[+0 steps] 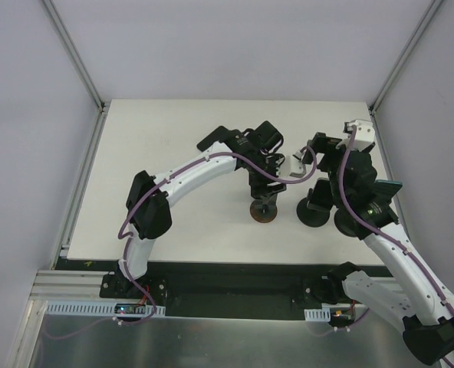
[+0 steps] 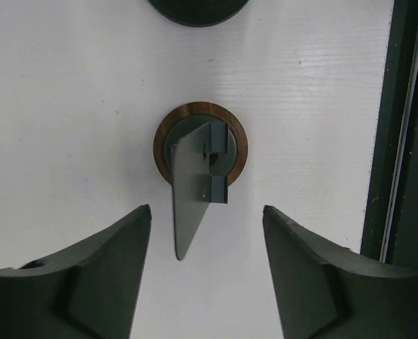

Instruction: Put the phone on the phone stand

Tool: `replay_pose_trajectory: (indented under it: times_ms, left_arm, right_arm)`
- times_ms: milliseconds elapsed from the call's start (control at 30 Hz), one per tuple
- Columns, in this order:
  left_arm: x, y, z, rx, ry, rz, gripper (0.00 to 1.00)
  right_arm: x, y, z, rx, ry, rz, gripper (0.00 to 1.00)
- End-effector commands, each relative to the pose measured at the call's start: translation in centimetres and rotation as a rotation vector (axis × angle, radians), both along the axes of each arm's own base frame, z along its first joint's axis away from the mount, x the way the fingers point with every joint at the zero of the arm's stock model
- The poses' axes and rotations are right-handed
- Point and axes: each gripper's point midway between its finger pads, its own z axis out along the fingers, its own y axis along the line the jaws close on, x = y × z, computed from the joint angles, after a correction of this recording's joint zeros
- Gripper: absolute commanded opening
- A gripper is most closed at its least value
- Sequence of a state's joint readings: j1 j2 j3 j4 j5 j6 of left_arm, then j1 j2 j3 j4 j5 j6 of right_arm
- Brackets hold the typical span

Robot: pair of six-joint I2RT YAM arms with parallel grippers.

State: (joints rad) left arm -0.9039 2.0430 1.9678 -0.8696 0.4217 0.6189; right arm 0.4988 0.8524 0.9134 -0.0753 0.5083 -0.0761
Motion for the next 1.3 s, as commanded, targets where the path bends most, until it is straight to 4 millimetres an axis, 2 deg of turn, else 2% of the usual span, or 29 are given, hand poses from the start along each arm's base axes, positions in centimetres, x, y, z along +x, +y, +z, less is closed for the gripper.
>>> replay_pose_trajectory:
  times_ms: [0, 67, 100, 133, 167, 200, 233, 267, 367, 467, 500, 567, 600, 667, 700, 733, 767, 800, 833, 867, 900, 933, 967, 1000, 1067, 1100, 1167, 1200, 1267]
  left_arm:
    - [-0.9, -2.0, 2.4, -0.091, -0.040, -0.045, 0.74]
    - [0.0, -2.5, 4.5, -0.173, -0.079, -0.011, 0.77]
    - [0.0, -2.3, 4.5, -0.185, -0.075, -0.004, 0.78]
    - [0.0, -2.1, 5.9, -0.223, -0.081, 0.016, 0.78]
    - [0.9, -2.4, 7.0, -0.278, -0.111, 0.036, 0.78]
    - [0.9, -1.9, 6.6, -0.282, -0.103, 0.051, 0.78]
    - [0.9, -1.4, 8.3, -0.328, -0.115, 0.077, 0.79]
    - [1.7, -0.9, 8.9, -0.358, -0.131, 0.107, 0.79]
    - [1.9, 0.5, 10.4, -0.442, -0.143, 0.153, 0.80]
    - [2.6, 2.9, 11.0, -0.480, -0.135, 0.228, 0.80]
    - [3.7, 4.7, 11.1, -0.482, -0.142, 0.308, 0.81]
    - [5.9, 6.5, 11.9, -0.503, -0.172, 0.433, 0.84]
    - [8.1, 8.8, 12.2, -0.513, -0.149, 0.569, 0.89]
    - [10.4, 11.2, 12.3, -0.521, -0.099, 0.709, 0.93]
    - [11.7, 12.0, 11.9, -0.523, -0.030, 0.807, 0.99]
    - [13.6, 14.5, 11.5, -0.521, 0.000, 0.902, 0.99]
    - [14.3, 15.5, 11.2, -0.512, 0.039, 0.958, 0.99]
    - [15.4, 16.0, 9.6, -0.494, 0.116, 1.025, 0.99]
    - [16.6, 17.6, 8.9, -0.497, 0.158, 1.077, 0.99]
    - [17.4, 18.2, 8.5, -0.498, 0.179, 1.112, 0.99]
    - [18.6, 18.8, 6.6, -0.476, 0.226, 1.161, 0.99]
    - [19.3, 19.1, 5.6, -0.465, 0.245, 1.175, 0.99]
    - [20.5, 19.8, 5.7, -0.474, 0.245, 1.190, 0.99]
    - [21.6, 20.2, 3.1, -0.435, 0.294, 1.230, 0.99]
    - [23.6, 21.5, 2.2, -0.445, 0.338, 1.294, 0.99]
    - [24.5, 21.8, 0.0, -0.431, 0.412, 1.350, 0.99]
    - [25.9, 22.5, -0.9, -0.450, 0.473, 1.411, 0.99]
    - [26.8, 22.9, -2.5, -0.452, 0.522, 1.453, 0.99]
    - [28.0, 23.0, -3.0, -0.478, 0.528, 1.476, 0.99]
  right_arm:
    - [0.3, 1.3, 1.3, 0.021, -0.044, 0.055, 0.99]
    - [0.3, 1.2, 1.3, 0.017, -0.043, 0.052, 0.99]
    - [0.2, 1.1, 1.4, 0.018, -0.047, 0.050, 0.99]
    - [0.2, 0.9, 1.4, 0.016, -0.047, 0.043, 0.99]
    - [0.2, 0.9, 1.3, 0.011, -0.045, 0.043, 0.99]
    - [0.2, 0.9, 1.3, 0.010, -0.046, 0.042, 0.99]
    - [0.1, 0.8, 1.3, 0.008, -0.046, 0.037, 0.99]
    - [0.1, 0.7, 1.4, 0.007, -0.048, 0.037, 0.99]
    - [0.0, 0.7, 1.5, 0.010, -0.049, 0.040, 0.99]
    - [-0.2, 1.1, 1.8, 0.017, -0.052, 0.063, 0.98]
    - [-0.1, 1.3, 1.8, 0.017, -0.049, 0.072, 0.97]
    - [-0.2, 1.8, 1.8, 0.019, -0.049, 0.096, 0.97]
    - [-0.1, 1.9, 1.8, 0.017, -0.047, 0.100, 0.96]
    - [-0.1, 2.2, 1.6, 0.014, -0.043, 0.117, 0.97]
    - [-0.1, 2.3, 1.6, 0.013, -0.042, 0.120, 0.97]
    - [0.0, 2.3, 1.5, 0.011, -0.040, 0.120, 0.97]
    - [0.0, 2.3, 1.5, 0.010, -0.039, 0.120, 0.97]
    - [0.0, 2.3, 1.5, 0.011, -0.040, 0.120, 0.97]
    - [0.0, 2.3, 1.5, 0.009, -0.039, 0.120, 0.97]
    - [0.0, 2.4, 1.5, 0.010, -0.039, 0.122, 0.97]
    - [0.1, 2.4, 1.4, 0.010, -0.038, 0.123, 0.97]
    - [0.1, 2.4, 1.3, 0.012, -0.037, 0.123, 0.97]
    - [0.2, 2.5, 1.4, 0.013, -0.040, 0.126, 0.97]
    - [0.2, 2.6, 1.3, 0.016, -0.038, 0.129, 0.96]
    - [0.3, 2.7, 1.2, 0.017, -0.041, 0.129, 0.97]
    - [0.3, 2.6, 1.2, 0.016, -0.040, 0.127, 0.97]
    - [0.4, 2.7, 1.1, 0.015, -0.037, 0.126, 0.97]
    - [0.5, 2.7, 1.0, 0.014, -0.036, 0.124, 0.97]
    - [0.5, 2.7, 1.0, 0.012, -0.036, 0.124, 0.97]
